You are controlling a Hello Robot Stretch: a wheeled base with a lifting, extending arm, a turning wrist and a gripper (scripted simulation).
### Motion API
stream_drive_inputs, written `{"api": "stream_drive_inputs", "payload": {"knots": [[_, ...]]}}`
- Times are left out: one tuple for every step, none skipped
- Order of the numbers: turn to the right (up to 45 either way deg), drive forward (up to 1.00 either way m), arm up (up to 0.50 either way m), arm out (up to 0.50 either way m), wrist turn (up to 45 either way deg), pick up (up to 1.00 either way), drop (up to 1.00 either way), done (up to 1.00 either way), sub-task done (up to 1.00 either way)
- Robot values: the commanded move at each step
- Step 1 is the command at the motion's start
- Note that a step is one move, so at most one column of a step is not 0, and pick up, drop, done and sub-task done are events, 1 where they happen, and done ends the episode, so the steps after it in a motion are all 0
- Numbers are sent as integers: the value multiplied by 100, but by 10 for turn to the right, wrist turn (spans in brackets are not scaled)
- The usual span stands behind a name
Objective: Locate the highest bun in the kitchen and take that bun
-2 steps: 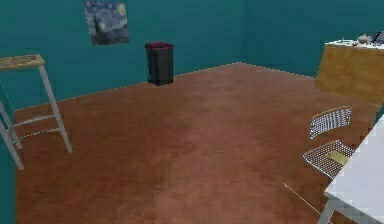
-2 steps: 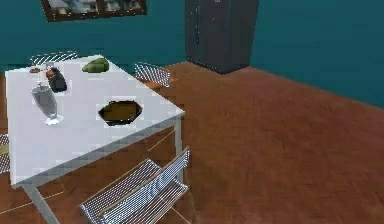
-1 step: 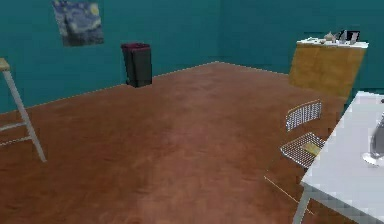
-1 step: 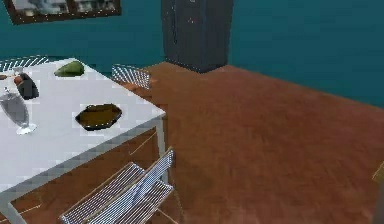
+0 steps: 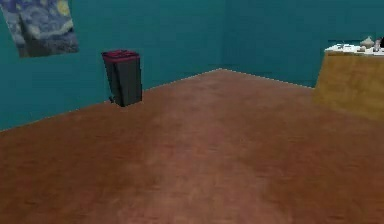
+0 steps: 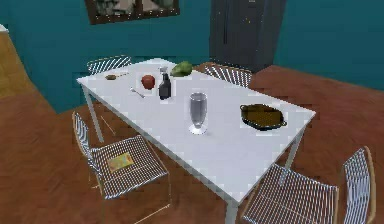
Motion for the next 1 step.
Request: {"api": "stream_drive_inputs", "payload": {"knots": [[60,0,0,0,0,0,0,0,0]]}}
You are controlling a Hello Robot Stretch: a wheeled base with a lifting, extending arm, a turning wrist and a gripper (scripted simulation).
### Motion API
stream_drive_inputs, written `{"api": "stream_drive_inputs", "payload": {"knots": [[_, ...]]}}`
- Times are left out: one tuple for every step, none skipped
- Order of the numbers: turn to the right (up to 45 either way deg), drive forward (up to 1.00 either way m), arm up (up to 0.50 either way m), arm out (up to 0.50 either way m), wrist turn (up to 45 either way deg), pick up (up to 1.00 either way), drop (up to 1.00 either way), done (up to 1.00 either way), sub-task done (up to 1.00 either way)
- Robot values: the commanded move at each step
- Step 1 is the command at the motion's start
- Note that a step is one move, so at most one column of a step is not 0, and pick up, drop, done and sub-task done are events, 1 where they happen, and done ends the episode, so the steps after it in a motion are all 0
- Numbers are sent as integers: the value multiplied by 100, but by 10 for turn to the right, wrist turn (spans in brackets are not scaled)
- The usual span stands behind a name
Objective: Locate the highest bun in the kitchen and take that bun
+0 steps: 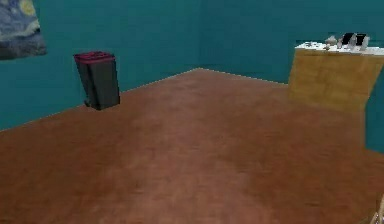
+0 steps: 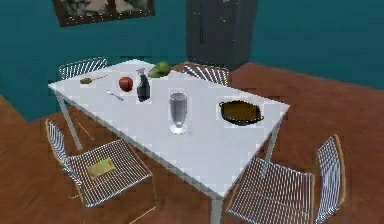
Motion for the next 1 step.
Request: {"api": "stream_drive_inputs", "payload": {"knots": [[0,65,0,0,0,0,0,0,0]]}}
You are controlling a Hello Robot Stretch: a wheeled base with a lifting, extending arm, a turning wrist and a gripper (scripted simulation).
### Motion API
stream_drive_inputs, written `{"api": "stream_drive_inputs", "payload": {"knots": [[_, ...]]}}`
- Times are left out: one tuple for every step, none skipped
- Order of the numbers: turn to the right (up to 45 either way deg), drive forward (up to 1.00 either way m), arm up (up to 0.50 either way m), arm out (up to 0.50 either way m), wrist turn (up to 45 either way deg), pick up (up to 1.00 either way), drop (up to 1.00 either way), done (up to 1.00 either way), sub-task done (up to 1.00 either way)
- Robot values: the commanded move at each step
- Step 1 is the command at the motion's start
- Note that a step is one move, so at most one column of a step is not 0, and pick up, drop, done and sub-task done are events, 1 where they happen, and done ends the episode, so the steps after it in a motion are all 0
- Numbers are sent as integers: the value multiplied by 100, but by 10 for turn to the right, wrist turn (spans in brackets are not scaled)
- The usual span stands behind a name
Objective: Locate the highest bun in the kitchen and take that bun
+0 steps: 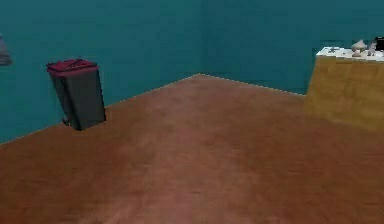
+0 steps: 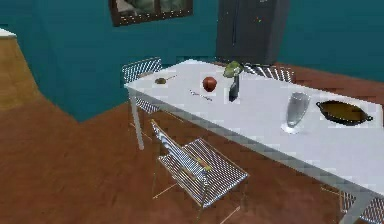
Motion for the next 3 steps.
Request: {"api": "stream_drive_inputs", "payload": {"knots": [[360,0,0,0,0,0,0,0,0],[0,100,0,0,0,0,0,0,0],[300,0,0,0,0,0,0,0,0]]}}
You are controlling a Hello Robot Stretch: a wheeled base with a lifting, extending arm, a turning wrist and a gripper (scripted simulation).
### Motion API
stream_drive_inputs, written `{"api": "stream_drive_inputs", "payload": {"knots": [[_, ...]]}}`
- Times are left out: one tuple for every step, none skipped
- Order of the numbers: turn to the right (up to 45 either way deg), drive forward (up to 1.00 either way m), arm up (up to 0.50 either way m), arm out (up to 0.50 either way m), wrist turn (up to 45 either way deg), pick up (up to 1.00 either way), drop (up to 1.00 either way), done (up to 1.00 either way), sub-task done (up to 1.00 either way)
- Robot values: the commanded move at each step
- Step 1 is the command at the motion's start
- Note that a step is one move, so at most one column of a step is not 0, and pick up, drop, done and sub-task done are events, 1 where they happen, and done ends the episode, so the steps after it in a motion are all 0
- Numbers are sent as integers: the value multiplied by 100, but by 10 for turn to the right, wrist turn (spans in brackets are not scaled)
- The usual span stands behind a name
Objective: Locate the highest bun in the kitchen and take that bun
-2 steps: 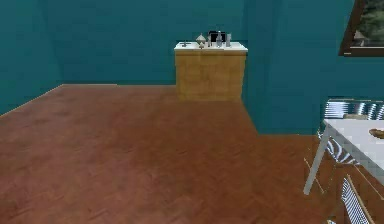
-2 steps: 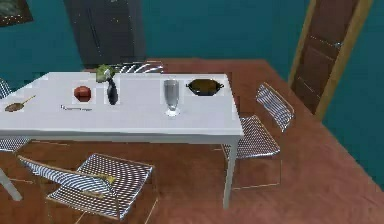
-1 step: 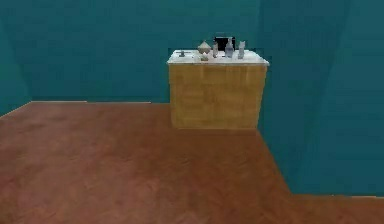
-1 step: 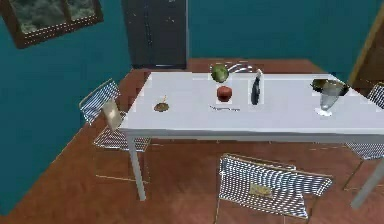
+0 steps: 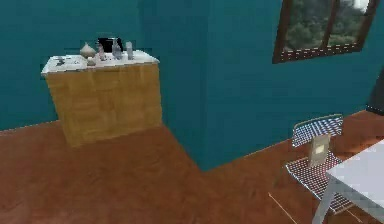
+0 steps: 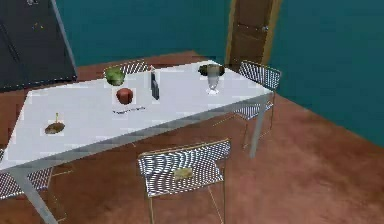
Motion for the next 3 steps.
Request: {"api": "stream_drive_inputs", "payload": {"knots": [[0,100,0,0,0,0,0,0,0],[0,15,0,0,0,0,0,0,0],[450,0,0,0,0,0,0,0,0]]}}
